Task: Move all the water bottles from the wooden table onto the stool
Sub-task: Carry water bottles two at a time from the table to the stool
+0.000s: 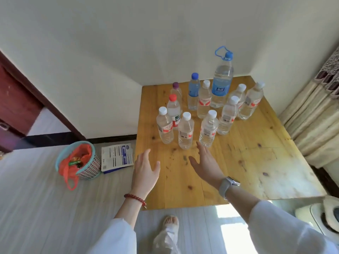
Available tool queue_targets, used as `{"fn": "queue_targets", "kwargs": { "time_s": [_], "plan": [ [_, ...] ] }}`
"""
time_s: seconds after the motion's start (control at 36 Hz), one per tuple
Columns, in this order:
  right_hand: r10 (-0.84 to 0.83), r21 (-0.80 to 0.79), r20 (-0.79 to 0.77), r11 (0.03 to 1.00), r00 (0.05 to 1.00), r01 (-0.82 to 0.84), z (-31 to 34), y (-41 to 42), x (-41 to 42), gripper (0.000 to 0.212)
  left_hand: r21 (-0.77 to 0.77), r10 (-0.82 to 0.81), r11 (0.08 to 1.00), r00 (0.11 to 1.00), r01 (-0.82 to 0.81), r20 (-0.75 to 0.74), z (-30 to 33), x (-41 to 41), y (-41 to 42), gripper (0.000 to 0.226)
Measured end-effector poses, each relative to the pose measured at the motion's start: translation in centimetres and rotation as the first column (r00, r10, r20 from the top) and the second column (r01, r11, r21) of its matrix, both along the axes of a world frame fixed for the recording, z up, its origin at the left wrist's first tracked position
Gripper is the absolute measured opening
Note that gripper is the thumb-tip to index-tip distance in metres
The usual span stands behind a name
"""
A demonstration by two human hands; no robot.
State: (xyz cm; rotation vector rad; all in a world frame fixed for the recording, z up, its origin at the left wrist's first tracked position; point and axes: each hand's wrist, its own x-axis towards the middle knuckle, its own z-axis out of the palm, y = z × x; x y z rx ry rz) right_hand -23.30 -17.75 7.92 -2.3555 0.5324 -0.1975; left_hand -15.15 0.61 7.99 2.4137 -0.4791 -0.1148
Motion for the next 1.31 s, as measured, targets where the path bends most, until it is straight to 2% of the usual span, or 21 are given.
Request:
{"fn": "queue_targets", "kwargs": {
  "time_s": [0.22,0.39,0.47,0.58,0.78,0.86,0.97,1.08,1.17,1.31],
  "plan": [
    [-0.234,0.205,-0.104,0.946,0.967,0.251,-4.3,-2.2,10.2,0.081,-0.049,-0.090,0.995,0.990,0.085,-0.112,-3.7,12.5,-5.7,0.083],
    [-0.326,0.327,-0.070,0.886,0.943,0.330,-6.2,-3.3,13.9,0.083,-0.087,-0.184,0.981,0.970,0.171,-0.160,-7.3,18.0,-8.8,0.096],
    [-0.362,0.341,-0.067,0.867,0.930,0.362,-6.9,-3.4,14.5,0.081,-0.156,-0.237,0.965,0.957,0.211,-0.169,-8.7,19.4,-9.5,0.091],
    [-0.381,0.380,-0.057,0.847,0.923,0.373,-7.4,-3.2,14.6,0.074,-0.322,-0.310,0.915,0.934,0.243,-0.176,-9.5,20.1,-9.8,0.071],
    [-0.393,0.444,-0.017,0.821,0.919,0.359,-6.9,-2.5,13.5,0.066,-0.418,-0.391,0.861,0.903,0.290,-0.177,-8.6,19.3,-8.5,0.064],
    [-0.403,0.424,0.002,0.829,0.915,0.364,-6.7,-1.6,11.8,0.064,-0.446,-0.422,0.844,0.882,0.298,-0.209,-7.9,17.9,-7.6,0.067],
    [-0.443,0.332,-0.040,0.839,0.895,0.430,-6.2,0.3,7.4,0.073,-0.451,-0.508,0.811,0.831,0.373,-0.226,-7.0,15.0,-6.8,0.066],
    [-0.528,0.312,-0.053,0.797,0.847,0.517,-5.6,2.4,1.6,0.072,-0.383,-0.580,0.791,0.784,0.477,-0.221,-6.7,11.3,-7.1,0.066],
    [-0.628,0.268,-0.074,0.735,0.774,0.622,-5.0,3.8,-3.4,0.064,-0.346,-0.671,0.732,0.710,0.587,-0.215,-6.2,7.2,-7.9,0.066],
    [-0.797,0.211,-0.126,0.560,0.591,0.801,-4.2,7.0,-13.7,0.052,-0.288,-0.786,0.619,0.580,0.731,-0.217,-5.0,-2.1,-9.0,0.064]
  ]
}}
